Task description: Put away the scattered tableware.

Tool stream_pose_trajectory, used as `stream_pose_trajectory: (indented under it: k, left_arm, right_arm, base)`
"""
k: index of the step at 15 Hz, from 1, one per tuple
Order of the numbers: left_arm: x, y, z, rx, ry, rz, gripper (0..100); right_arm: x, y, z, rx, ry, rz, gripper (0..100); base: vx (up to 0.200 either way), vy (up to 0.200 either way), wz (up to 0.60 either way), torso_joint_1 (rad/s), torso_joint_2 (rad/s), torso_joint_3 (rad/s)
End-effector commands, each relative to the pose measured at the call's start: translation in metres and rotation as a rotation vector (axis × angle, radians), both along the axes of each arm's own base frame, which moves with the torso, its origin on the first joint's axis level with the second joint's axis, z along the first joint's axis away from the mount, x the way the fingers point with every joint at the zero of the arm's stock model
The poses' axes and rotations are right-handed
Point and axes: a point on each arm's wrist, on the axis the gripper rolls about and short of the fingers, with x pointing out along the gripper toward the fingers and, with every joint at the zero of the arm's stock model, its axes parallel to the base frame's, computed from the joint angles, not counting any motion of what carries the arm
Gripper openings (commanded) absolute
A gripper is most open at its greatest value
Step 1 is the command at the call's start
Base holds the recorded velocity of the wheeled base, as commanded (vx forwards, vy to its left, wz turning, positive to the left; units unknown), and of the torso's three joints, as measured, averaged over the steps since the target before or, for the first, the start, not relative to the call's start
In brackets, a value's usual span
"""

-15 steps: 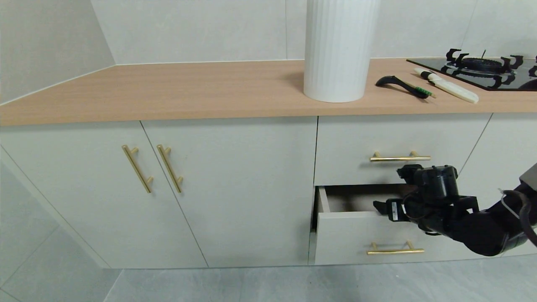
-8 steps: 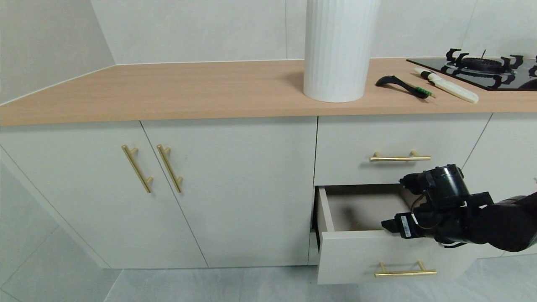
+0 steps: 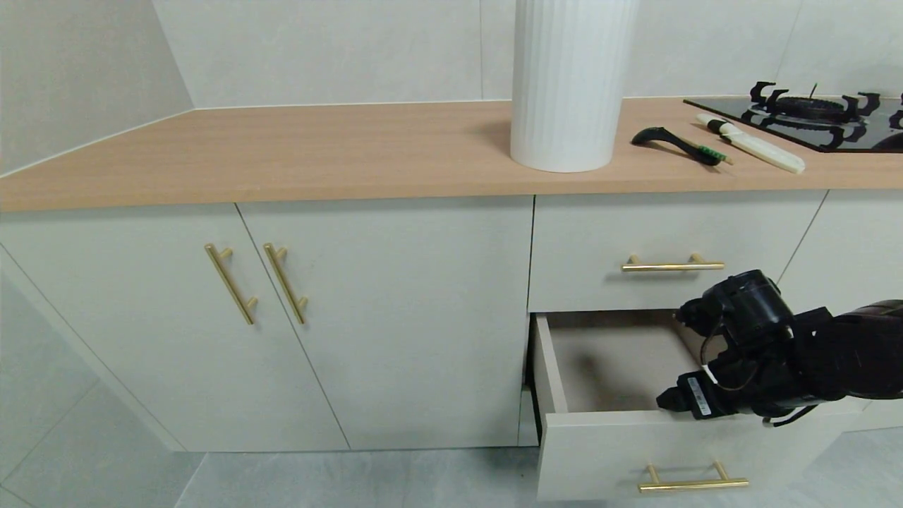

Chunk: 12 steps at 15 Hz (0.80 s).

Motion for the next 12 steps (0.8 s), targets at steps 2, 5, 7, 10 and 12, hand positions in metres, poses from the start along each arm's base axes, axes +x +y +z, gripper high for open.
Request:
stream_pose_trajectory:
  k: [2, 5, 7, 10, 12]
  left_arm:
    - [0.0, 0.0, 0.0, 0.0, 0.001, 0.0, 100]
    - [0.0, 0.0, 0.0, 0.0, 0.001, 0.0, 100]
    - [0.0, 0.0, 0.0, 0.0, 0.001, 0.0, 100]
    - [0.0, 0.0, 0.0, 0.0, 0.001, 0.0, 100]
    - [0.0, 0.0, 0.0, 0.0, 0.001, 0.0, 100]
  right_arm:
    - [-0.002, 0.001, 0.004, -0.009, 0.039, 0.008, 100]
    - [-0.006, 0.0, 0.003, -0.014, 0.091, 0.019, 100]
    - [-0.01, 0.002, 0.003, -0.023, 0.114, 0.03, 100]
    - [-0.02, 0.004, 0.006, -0.057, 0.183, 0.07, 100]
    - [-0.025, 0.003, 0.006, -0.081, 0.226, 0.092, 100]
  base:
    - [0.0, 0.0, 0.0, 0.0, 0.0, 0.0]
    - [0.0, 0.0, 0.0, 0.0, 0.0, 0.0]
    - [0.0, 0.0, 0.0, 0.0, 0.0, 0.0]
    - [0.0, 0.0, 0.0, 0.0, 0.0, 0.0]
    - [0.0, 0.0, 0.0, 0.0, 0.0, 0.0]
